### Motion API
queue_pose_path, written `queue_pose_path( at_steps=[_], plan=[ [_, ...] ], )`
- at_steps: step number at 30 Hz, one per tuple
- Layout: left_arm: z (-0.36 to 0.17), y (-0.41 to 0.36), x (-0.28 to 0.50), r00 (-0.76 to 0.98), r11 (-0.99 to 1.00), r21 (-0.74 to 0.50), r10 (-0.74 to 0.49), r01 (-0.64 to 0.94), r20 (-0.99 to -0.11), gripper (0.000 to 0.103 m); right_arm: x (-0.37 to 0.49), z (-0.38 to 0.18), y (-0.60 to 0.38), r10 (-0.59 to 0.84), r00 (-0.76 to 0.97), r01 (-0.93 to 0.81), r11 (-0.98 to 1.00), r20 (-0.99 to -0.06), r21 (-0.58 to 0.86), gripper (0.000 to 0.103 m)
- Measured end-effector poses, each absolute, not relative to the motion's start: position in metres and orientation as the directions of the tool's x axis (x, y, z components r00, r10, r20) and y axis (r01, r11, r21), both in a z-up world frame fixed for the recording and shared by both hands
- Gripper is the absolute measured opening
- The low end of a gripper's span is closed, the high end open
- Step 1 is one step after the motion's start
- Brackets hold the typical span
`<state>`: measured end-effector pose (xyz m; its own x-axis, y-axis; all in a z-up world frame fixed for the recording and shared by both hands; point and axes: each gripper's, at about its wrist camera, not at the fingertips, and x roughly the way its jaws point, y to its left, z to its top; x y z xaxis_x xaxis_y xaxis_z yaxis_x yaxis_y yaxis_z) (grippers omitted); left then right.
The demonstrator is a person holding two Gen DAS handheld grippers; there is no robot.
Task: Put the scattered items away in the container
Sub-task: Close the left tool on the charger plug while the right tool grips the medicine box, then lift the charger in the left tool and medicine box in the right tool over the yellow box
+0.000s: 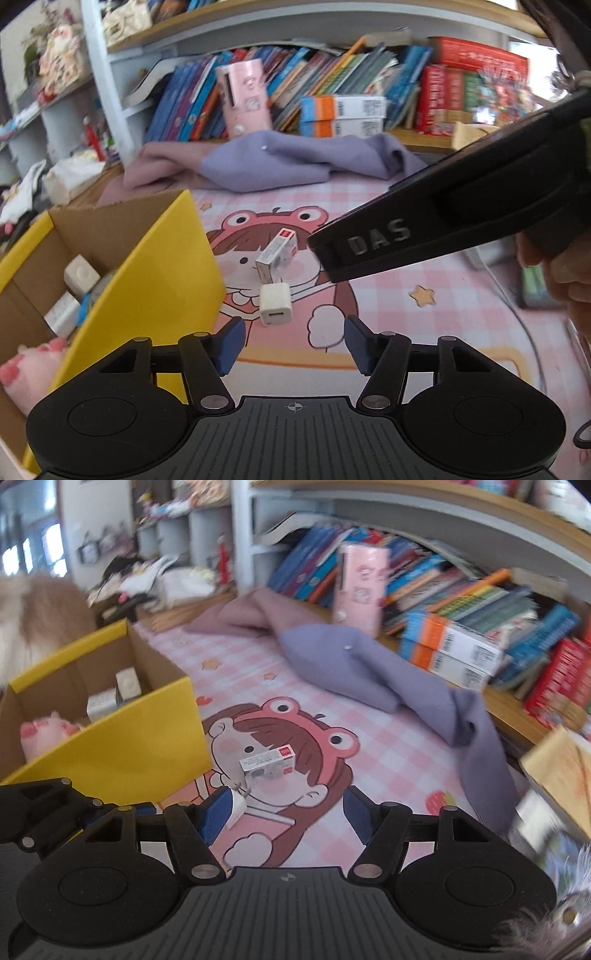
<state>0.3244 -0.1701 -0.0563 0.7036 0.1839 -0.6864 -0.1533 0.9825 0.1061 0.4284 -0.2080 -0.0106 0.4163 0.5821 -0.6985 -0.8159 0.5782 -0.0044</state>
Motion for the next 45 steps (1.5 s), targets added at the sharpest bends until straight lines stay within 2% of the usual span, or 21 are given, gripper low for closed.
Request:
queue_pose_path(
  at_steps=[5,11,19,22,24,27,34,45],
  plan=[
    [-0.069,-0.165,0.348,0.676,0.971,0.079,0.214,-0.226,-0.705,0.052,0.452,-0.025,-0.179,0.586,0.346,-0.878,0.478,-0.733,-0.033,0.064],
    [-0.078,-0.158,0.366,0.659,0.956,0.062,0.245,-0.288,-0.711,0.050,0.469,-0.045,-0.147,0.571,0.287,-0.915,0.402,-0.769,-0.043,0.065],
    [-0.088,-0.149,0.378,0.630,0.942,0.035,0.250,-0.333,-0.735,0.045,0.483,-0.062,-0.126,0.555,0.236,-0.932,0.363,-0.798,-0.024,0.065],
    [-0.090,-0.147,0.380,0.625,0.942,0.026,0.243,-0.335,-0.742,0.040,0.486,-0.067,-0.121,0.548,0.221,-0.935,0.354,-0.807,-0.016,0.064],
    [-0.091,-0.146,0.381,0.623,0.942,0.022,0.239,-0.335,-0.745,0.039,0.487,-0.070,-0.119,0.541,0.214,-0.934,0.356,-0.813,-0.008,0.062],
    [-0.093,-0.144,0.381,0.618,0.940,0.018,0.239,-0.341,-0.749,0.033,0.488,-0.074,-0.117,0.535,0.211,-0.933,0.361,-0.818,-0.005,0.053],
    [-0.095,-0.148,0.379,0.638,0.948,0.028,0.234,-0.316,-0.734,0.025,0.493,-0.069,-0.126,0.537,0.257,-0.906,0.424,-0.804,-0.006,0.052],
    [-0.078,-0.147,0.362,0.675,0.969,0.006,0.177,-0.248,-0.717,0.025,0.485,-0.038,-0.158,0.545,0.353,-0.829,0.559,-0.760,0.015,0.052]
  ],
)
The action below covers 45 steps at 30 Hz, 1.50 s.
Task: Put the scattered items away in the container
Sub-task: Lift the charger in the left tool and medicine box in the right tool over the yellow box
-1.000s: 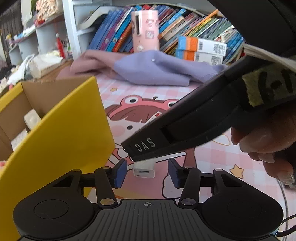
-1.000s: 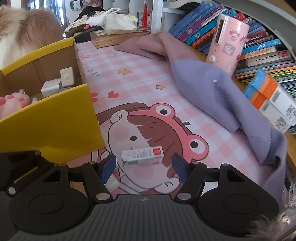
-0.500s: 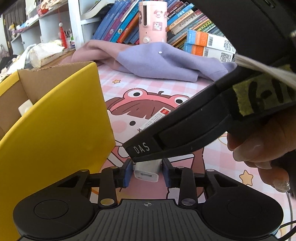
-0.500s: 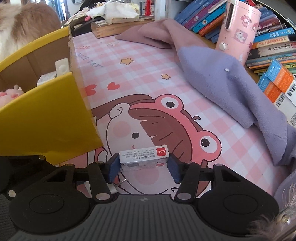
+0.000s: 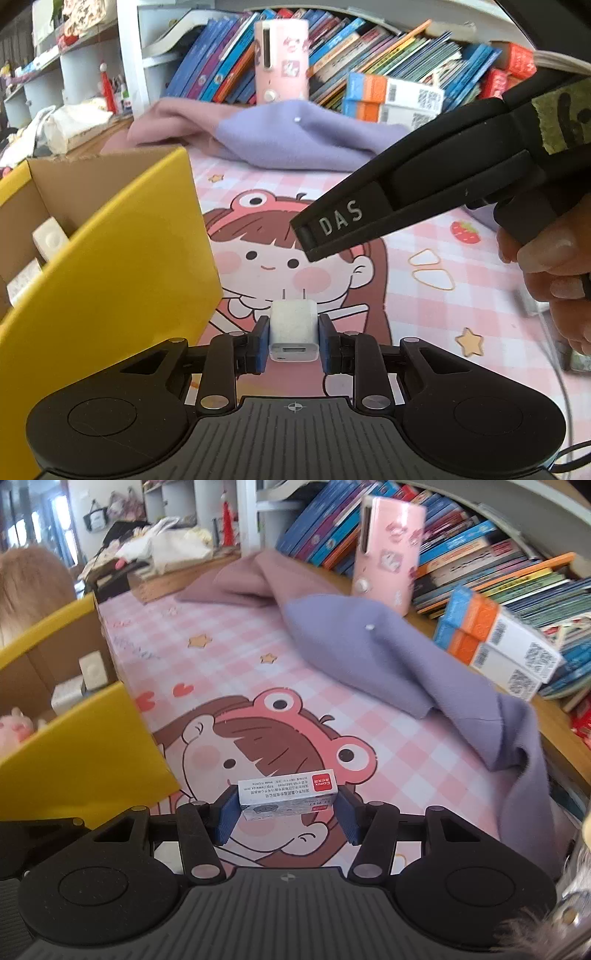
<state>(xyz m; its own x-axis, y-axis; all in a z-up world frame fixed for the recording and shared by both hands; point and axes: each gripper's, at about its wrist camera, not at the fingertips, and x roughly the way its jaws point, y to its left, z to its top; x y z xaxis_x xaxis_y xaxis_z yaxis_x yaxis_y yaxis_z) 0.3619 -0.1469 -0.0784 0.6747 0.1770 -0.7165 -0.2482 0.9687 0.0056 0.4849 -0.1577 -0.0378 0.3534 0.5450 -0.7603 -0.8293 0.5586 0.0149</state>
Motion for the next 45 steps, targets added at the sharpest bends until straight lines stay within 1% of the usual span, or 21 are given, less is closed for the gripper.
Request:
queue_pose_path(
  at_steps=[9,16,25,40,45],
  plan=[
    [-0.050,-0.146,0.324,0.702,0.988,-0.035,0.082,-0.150,-0.707,0.025,0.446,-0.002,-0.179,0.572,0.404,-0.809,0.587,-0.714,0.012,0.052],
    [-0.019,-0.148,0.285,0.759,0.997,-0.028,0.032,-0.067,-0.650,0.025,0.406,0.027,-0.203,0.575,0.456,-0.787,0.617,-0.679,-0.006,0.052],
    [0.003,-0.141,0.239,0.786,1.000,-0.019,-0.008,-0.005,-0.618,0.025,0.351,0.058,-0.223,0.564,0.541,-0.749,0.660,-0.624,-0.052,0.052],
    [0.025,-0.105,0.173,0.823,0.991,-0.016,-0.118,0.132,-0.556,0.025,0.246,0.072,-0.220,0.503,0.625,-0.659,0.750,-0.597,-0.057,0.052],
    [0.027,-0.087,0.149,0.820,0.985,-0.006,-0.147,0.172,-0.552,0.025,0.212,0.071,-0.212,0.465,0.659,-0.610,0.790,-0.591,-0.059,0.052]
  ],
)
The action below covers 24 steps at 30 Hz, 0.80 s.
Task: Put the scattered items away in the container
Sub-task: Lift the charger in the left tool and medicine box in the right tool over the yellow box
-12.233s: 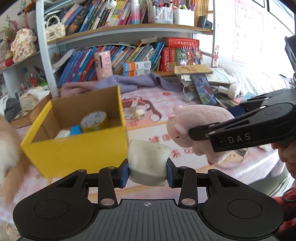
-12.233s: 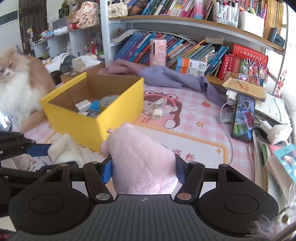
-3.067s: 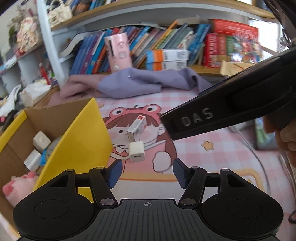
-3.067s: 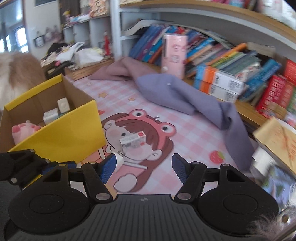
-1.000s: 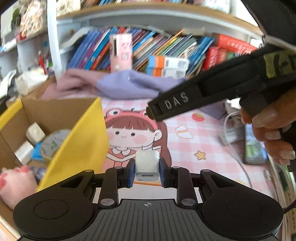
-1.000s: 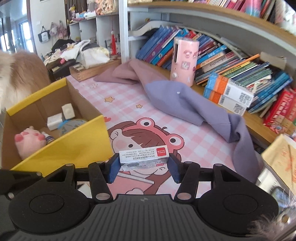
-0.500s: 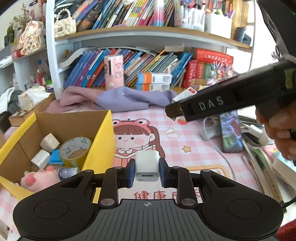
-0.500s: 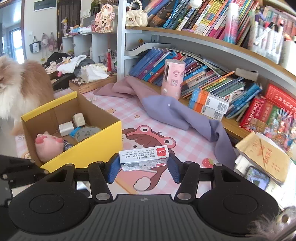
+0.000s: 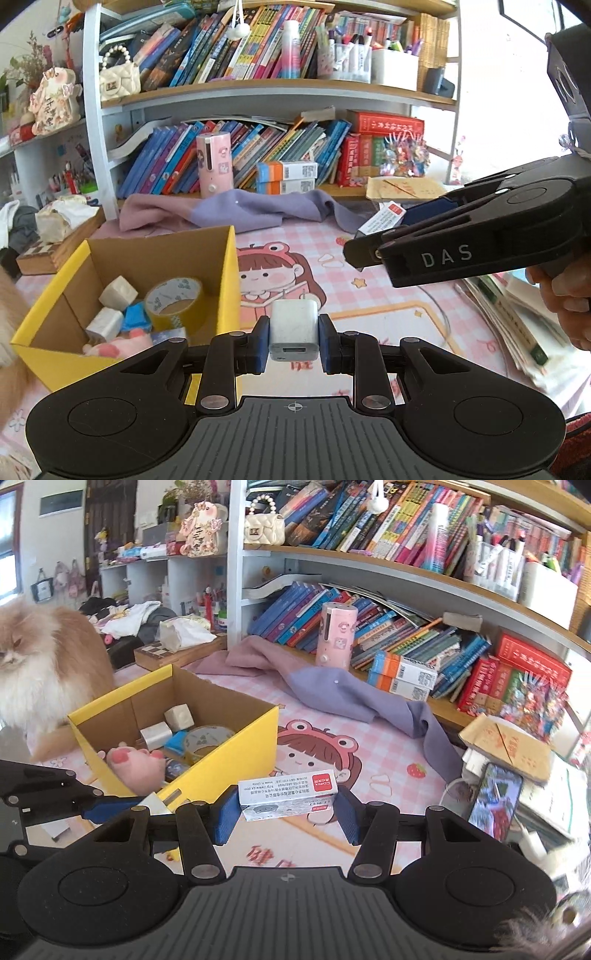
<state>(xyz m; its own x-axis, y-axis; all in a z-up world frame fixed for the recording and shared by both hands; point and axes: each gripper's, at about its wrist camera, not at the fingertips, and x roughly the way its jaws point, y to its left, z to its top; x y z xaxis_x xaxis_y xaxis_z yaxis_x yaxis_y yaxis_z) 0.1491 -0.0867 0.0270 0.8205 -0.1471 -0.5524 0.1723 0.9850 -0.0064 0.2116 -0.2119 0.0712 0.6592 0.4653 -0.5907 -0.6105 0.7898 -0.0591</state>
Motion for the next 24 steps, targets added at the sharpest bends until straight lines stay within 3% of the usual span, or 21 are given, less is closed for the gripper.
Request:
queue_pose_path(
  at_steps=[9,24],
  plan=[
    [0.026,-0.050,0.109,0.807,0.980,0.002,-0.162,0.198,-0.568,0.025,0.156,0.054,-0.192,0.387,0.680,-0.540,0.839,-0.623,-0.068,0.052],
    [0.018,-0.001,0.063,0.784,0.982,0.010,-0.145,0.190,-0.604,0.025,0.085,0.027,-0.144,0.404,0.627,-0.558,0.829,-0.667,-0.023,0.052]
  ],
)
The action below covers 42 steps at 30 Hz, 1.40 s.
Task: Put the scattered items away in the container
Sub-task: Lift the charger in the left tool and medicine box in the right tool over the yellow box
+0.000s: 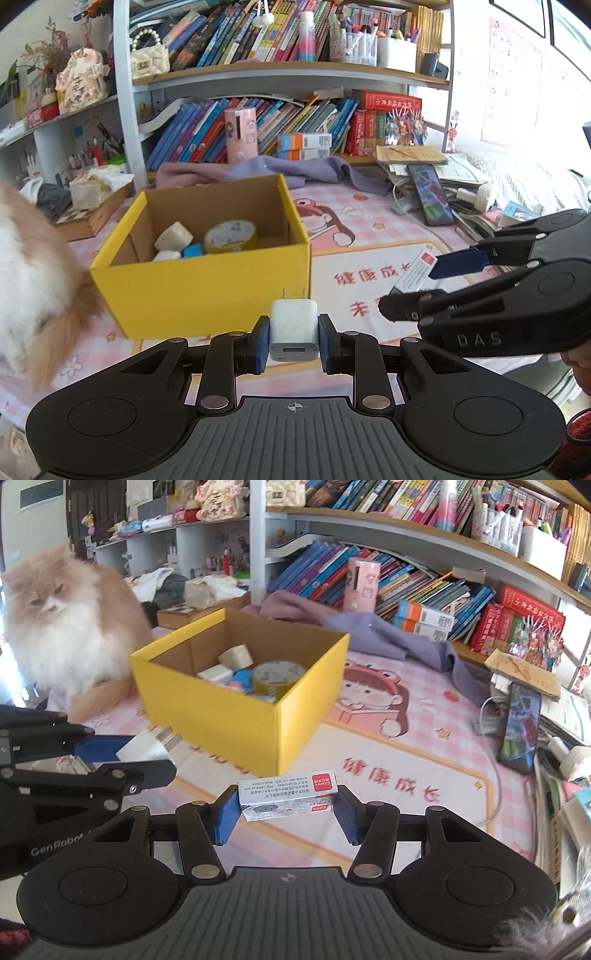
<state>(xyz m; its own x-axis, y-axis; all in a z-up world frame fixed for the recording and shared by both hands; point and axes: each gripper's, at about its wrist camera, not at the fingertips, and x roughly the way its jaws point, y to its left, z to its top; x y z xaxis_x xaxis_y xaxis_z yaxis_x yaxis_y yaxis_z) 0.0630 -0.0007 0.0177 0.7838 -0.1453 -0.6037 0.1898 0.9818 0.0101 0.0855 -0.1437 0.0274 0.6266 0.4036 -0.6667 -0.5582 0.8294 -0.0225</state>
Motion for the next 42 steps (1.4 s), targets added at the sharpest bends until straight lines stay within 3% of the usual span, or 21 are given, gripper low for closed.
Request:
queue_pose_path(
  at_steps=[24,42],
  plan=[
    [0.013,0.041,0.040,0.782,0.993,0.005,-0.088,0.116,-0.617,0.025,0.049,0.008,-0.099,0.453,0.563,-0.646,0.763,-0.691,-0.026,0.052],
    [0.053,0.066,0.101,0.851,0.997,0.047,-0.032,0.066,-0.525,0.025,0.126,0.048,-0.082,0.504,0.655,-0.642,0.764,-0.563,-0.062,0.052]
  ],
)
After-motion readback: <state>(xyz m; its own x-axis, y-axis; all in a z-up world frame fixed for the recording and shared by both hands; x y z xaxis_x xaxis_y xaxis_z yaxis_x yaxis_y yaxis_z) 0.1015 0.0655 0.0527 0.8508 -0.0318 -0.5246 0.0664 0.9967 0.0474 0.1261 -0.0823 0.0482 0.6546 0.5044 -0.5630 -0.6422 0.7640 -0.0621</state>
